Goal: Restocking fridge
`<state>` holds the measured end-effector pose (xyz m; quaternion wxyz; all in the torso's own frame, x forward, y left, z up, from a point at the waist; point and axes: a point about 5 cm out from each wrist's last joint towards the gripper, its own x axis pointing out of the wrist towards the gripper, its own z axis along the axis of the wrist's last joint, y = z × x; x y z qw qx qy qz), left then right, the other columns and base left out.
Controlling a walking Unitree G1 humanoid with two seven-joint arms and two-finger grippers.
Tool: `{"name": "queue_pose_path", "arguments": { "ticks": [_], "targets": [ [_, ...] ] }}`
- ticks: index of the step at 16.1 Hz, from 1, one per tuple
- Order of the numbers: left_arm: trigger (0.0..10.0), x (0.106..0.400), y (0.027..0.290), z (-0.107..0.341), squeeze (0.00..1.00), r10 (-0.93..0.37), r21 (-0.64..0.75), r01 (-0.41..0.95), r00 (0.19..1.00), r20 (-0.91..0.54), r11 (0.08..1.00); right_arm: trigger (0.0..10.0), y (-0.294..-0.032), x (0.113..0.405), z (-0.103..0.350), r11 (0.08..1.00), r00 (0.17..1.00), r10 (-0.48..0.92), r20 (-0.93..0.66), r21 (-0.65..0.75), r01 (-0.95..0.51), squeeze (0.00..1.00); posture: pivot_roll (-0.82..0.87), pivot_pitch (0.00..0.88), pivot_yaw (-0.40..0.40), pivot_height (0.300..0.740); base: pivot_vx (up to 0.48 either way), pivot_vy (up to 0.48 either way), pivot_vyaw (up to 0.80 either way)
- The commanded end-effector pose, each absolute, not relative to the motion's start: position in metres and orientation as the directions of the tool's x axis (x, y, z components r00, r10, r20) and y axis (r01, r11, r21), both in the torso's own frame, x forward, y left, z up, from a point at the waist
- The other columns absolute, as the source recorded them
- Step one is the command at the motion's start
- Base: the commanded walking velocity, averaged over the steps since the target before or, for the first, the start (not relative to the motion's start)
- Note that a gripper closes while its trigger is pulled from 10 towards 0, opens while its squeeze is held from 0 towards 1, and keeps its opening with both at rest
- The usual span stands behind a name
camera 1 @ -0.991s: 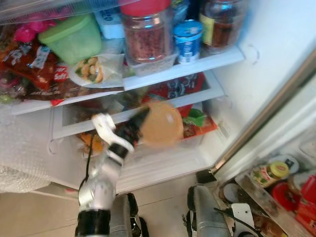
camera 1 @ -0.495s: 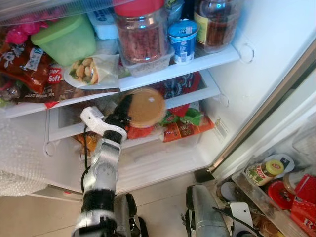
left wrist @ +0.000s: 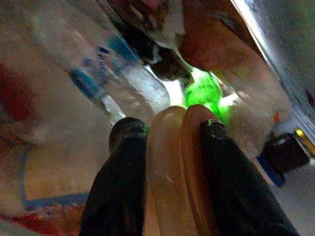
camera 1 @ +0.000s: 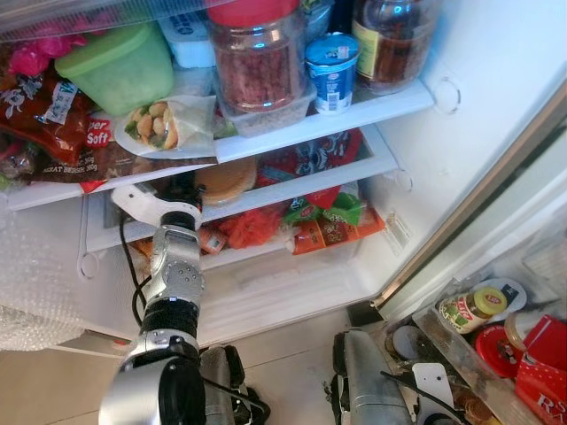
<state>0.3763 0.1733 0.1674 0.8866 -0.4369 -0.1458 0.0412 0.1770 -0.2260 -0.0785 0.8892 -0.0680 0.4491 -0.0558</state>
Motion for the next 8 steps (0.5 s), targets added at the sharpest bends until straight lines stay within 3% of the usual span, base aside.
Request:
{"name": "queue_pose_path", "arguments": {
  "ticks": [1,2,3,8],
  "targets": [
    [10.0,0.375,0.182,0.159,0.0,0.234,-0.782,-0.003,0.955,0.182,0.623,10.0,-0.219,0.161,-0.088,0.988,0.543,-0.135,-0.829,-0.155,0.009,0.0,-0.11,0.267,0.087,0.614,0.0,0.0,0.0],
    [10.0,0.374,0.177,0.157,0.0,0.228,-0.783,-0.004,0.958,0.176,0.621,10.0,-0.219,0.162,-0.088,0.988,0.543,-0.133,-0.829,-0.154,0.007,0.0,-0.11,0.267,0.088,0.614,0.0,0.0,0.0],
    [10.0,0.373,0.174,0.154,1.0,0.223,-0.791,-0.001,0.96,0.171,0.612,10.0,-0.219,0.162,-0.088,0.988,0.543,-0.134,-0.829,-0.154,0.008,0.0,-0.11,0.267,0.09,0.614,0.0,0.0,0.0],
    [10.0,0.372,0.169,0.149,1.0,0.208,-0.81,0.017,0.963,0.171,0.586,10.0,-0.218,0.162,-0.088,0.988,0.542,-0.132,-0.83,-0.152,0.008,0.0,-0.1,0.266,0.097,0.614,0.0,0.0,0.0]
  ]
}}
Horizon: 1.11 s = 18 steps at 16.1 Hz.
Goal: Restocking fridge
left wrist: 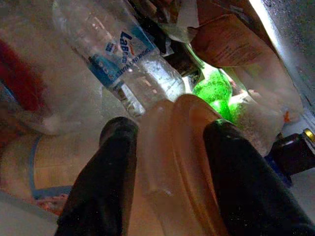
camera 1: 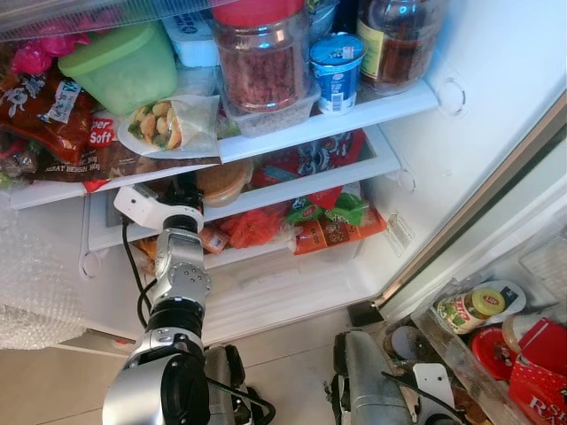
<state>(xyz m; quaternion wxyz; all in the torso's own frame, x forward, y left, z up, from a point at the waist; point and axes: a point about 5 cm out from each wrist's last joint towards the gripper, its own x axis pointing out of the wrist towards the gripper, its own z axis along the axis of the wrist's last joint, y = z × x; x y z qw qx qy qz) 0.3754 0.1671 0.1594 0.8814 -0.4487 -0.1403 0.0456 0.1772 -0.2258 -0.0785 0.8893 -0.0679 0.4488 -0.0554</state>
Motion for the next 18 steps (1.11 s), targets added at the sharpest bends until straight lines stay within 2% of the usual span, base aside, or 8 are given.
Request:
{"name": "queue_pose_path", "arguments": {
  "ticks": [1,8,14,15,16,18],
  "targets": [
    [10.0,0.37,0.167,0.151,1.0,0.199,-0.811,0.034,0.963,0.184,0.584,10.0,-0.218,0.162,-0.088,0.988,0.543,-0.134,-0.829,-0.152,0.013,0.0,-0.1,0.266,0.097,0.614,0.0,0.0,0.0],
    [10.0,0.356,0.166,0.156,1.0,0.159,-0.81,0.098,0.96,0.23,0.578,10.0,-0.218,0.161,-0.088,0.988,0.543,-0.138,-0.828,-0.154,0.017,0.0,-0.1,0.266,0.102,0.614,0.0,0.0,0.0],
    [10.0,0.328,0.16,0.166,1.0,0.103,-0.806,0.127,0.968,0.227,0.578,10.0,-0.217,0.162,-0.088,0.988,0.542,-0.135,-0.829,-0.152,0.013,0.0,-0.09,0.265,0.106,0.614,0.0,0.0,0.0],
    [10.0,0.323,0.159,0.167,0.24,0.091,-0.805,0.125,0.972,0.217,0.58,10.0,-0.217,0.162,-0.088,0.988,0.542,-0.134,-0.829,-0.152,0.011,0.0,-0.09,0.265,0.108,0.614,0.0,0.0,0.0],
    [10.0,0.319,0.156,0.167,0.0,0.076,-0.812,0.127,0.976,0.205,0.57,10.0,-0.217,0.162,-0.088,0.988,0.543,-0.132,-0.829,-0.151,0.009,0.0,-0.09,0.264,0.108,0.614,0.0,0.0,0.0],
    [10.0,0.314,0.149,0.163,0.0,0.035,-0.82,0.123,0.984,0.172,0.559,10.0,-0.217,0.162,-0.088,0.989,0.543,-0.13,-0.83,-0.15,0.007,0.0,-0.09,0.265,0.106,0.614,0.0,0.0,0.0]
  ]
}}
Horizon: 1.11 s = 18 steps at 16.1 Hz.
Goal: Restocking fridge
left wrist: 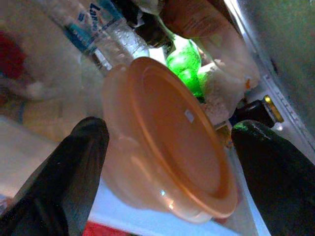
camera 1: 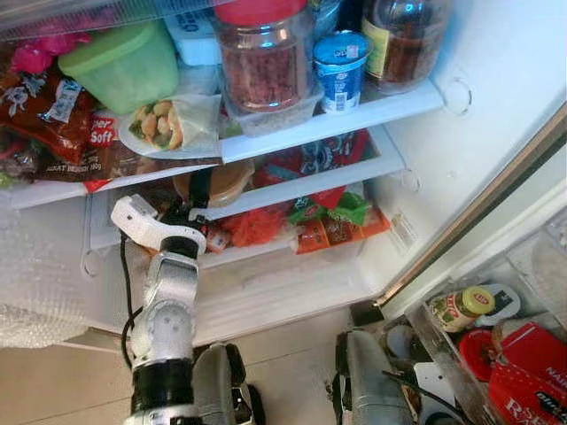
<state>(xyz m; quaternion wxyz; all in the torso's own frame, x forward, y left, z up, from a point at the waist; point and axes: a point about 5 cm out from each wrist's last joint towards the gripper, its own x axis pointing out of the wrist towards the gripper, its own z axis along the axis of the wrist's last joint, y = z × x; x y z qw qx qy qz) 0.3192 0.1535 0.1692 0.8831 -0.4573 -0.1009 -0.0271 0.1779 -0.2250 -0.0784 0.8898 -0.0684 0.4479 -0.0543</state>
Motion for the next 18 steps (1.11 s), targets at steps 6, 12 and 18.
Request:
{"name": "queue_pose_path", "arguments": {
  "ticks": [6,12,18],
  "targets": [
    [10.0,0.322,0.128,0.156,0.0,-0.077,-0.862,0.145,0.989,0.123,0.485,10.0,-0.216,0.163,-0.087,0.988,0.545,-0.132,-0.828,-0.151,0.01,0.0,-0.09,0.26,0.109,0.614,0.0,0.0,0.0],
    [10.0,0.345,0.11,0.163,0.0,-0.131,-0.855,0.221,0.975,0.18,0.469,10.0,-0.215,0.164,-0.087,0.988,0.546,-0.132,-0.827,-0.152,0.009,0.0,-0.1,0.261,0.111,0.614,0.0,0.0,0.0],
    [10.0,0.346,0.107,0.159,0.0,-0.151,-0.851,0.238,0.97,0.188,0.468,10.0,-0.215,0.164,-0.087,0.988,0.548,-0.134,-0.826,-0.157,0.005,0.0,-0.1,0.262,0.113,0.614,0.0,0.0,0.0]
  ]
}}
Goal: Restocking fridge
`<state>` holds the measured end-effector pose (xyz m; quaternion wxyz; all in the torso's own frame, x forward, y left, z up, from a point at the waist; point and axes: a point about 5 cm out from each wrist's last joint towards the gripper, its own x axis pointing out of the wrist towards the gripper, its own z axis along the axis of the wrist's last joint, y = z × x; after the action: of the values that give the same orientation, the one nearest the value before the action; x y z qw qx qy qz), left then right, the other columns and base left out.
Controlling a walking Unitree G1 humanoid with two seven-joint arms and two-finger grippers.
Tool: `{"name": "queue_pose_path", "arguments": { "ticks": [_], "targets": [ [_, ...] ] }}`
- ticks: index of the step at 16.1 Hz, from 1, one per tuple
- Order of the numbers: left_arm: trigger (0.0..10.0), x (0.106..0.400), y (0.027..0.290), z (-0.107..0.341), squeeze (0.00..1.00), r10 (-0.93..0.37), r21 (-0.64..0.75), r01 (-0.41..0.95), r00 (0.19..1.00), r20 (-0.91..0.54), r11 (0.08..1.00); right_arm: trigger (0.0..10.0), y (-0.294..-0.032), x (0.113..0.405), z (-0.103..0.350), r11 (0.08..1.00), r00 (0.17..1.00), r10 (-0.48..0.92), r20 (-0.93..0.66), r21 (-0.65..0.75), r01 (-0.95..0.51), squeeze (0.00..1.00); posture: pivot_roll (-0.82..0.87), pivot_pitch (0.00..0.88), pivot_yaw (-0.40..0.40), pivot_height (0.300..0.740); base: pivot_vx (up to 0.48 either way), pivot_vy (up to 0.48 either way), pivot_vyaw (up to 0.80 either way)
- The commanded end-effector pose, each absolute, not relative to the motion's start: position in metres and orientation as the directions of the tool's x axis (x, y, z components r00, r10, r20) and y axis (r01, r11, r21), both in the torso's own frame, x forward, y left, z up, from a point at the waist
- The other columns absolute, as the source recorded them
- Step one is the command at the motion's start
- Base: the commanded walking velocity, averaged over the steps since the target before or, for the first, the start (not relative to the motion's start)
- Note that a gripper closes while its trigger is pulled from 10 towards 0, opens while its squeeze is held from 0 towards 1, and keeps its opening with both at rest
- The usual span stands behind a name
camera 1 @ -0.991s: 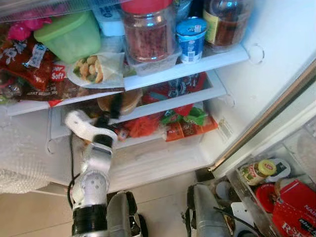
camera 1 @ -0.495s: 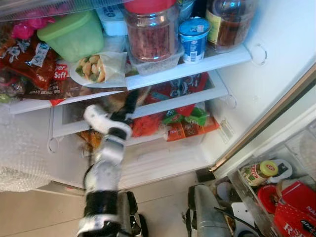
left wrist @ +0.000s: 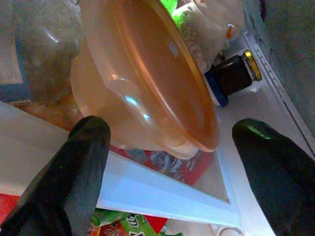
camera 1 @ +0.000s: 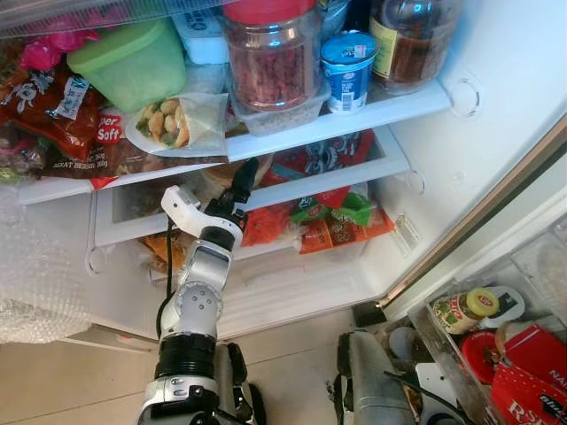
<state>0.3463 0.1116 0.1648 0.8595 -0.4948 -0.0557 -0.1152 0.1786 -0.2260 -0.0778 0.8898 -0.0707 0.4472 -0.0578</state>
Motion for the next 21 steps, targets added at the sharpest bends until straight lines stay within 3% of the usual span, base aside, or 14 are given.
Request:
{"name": "queue_pose_path", "arguments": {
  "ticks": [1,12,15,18,21],
  "targets": [
    [10.0,0.346,0.107,0.159,0.0,-0.152,-0.851,0.239,0.97,0.189,0.468,10.0,-0.215,0.164,-0.087,0.988,0.548,-0.134,-0.826,-0.157,0.005,0.0,-0.1,0.262,0.113,0.614,0.0,0.0,0.0],
    [10.0,0.347,0.107,0.159,0.0,-0.152,-0.85,0.243,0.969,0.193,0.468,10.0,-0.215,0.164,-0.087,0.988,0.548,-0.134,-0.826,-0.157,0.005,0.0,-0.1,0.262,0.113,0.614,0.0,0.0,0.0],
    [10.0,0.332,0.108,0.154,0.0,-0.199,-0.835,0.273,0.959,0.2,0.477,10.0,-0.215,0.163,-0.088,0.988,0.545,-0.138,-0.827,-0.157,0.013,0.0,-0.09,0.266,0.115,0.614,0.0,0.0,0.0],
    [10.0,0.283,0.132,0.169,0.0,-0.286,-0.696,0.386,0.922,0.262,0.605,10.0,-0.214,0.161,-0.089,0.989,0.54,-0.132,-0.831,-0.149,0.011,0.0,-0.08,0.241,0.119,0.614,0.0,0.0,0.0],
    [10.0,0.283,0.133,0.17,0.0,-0.282,-0.686,0.385,0.923,0.264,0.618,10.0,-0.213,0.161,-0.089,0.989,0.541,-0.129,-0.831,-0.146,0.011,0.0,-0.09,0.235,0.122,0.614,0.0,0.0,0.0]
  ]
}}
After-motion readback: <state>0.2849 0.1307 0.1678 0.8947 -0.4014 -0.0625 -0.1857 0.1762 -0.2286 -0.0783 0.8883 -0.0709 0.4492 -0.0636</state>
